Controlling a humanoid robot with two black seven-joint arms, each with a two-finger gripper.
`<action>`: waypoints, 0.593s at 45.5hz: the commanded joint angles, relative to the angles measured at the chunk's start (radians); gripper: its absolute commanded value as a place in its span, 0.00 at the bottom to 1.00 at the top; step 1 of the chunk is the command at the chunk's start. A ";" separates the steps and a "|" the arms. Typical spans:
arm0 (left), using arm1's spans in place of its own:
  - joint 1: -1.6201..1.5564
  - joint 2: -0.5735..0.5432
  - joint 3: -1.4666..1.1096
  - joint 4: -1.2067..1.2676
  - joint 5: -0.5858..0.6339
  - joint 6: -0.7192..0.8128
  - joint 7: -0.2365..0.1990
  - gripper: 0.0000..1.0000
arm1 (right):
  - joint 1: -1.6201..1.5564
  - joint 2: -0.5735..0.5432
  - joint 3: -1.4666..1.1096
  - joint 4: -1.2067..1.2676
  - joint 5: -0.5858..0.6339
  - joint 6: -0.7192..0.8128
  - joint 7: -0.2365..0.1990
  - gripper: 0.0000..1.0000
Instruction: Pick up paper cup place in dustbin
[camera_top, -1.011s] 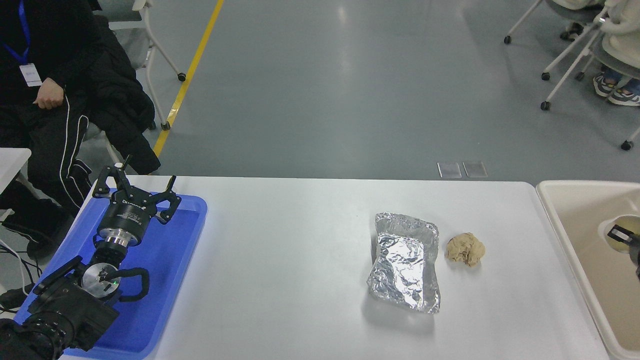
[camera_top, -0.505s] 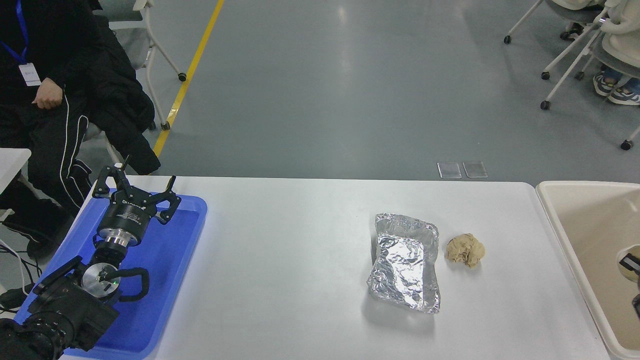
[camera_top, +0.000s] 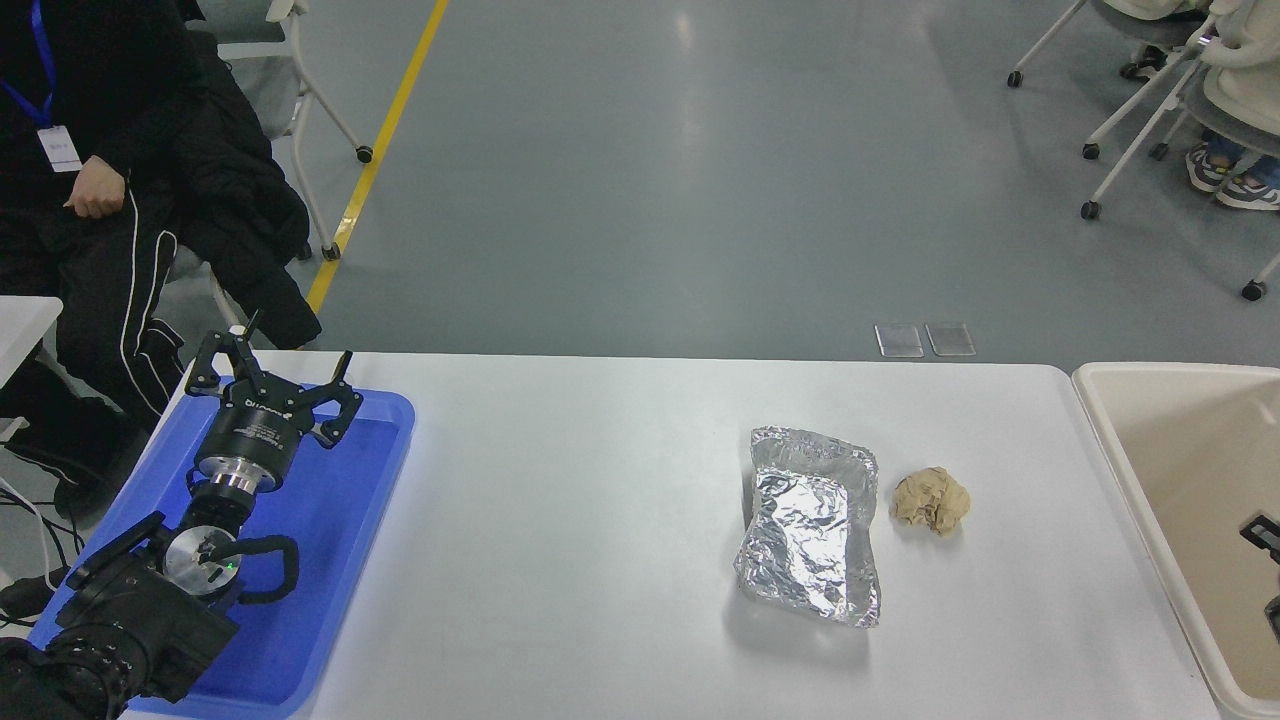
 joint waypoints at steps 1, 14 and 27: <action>0.000 0.001 0.000 0.000 0.000 0.000 0.000 1.00 | 0.058 0.007 0.154 0.013 0.093 -0.002 0.005 1.00; 0.000 0.000 0.000 0.000 0.000 0.000 0.000 1.00 | 0.089 -0.004 0.224 0.068 0.124 0.001 0.009 1.00; 0.000 0.001 0.000 0.000 0.001 0.000 0.001 1.00 | 0.204 -0.267 0.089 0.512 -0.092 -0.003 0.055 1.00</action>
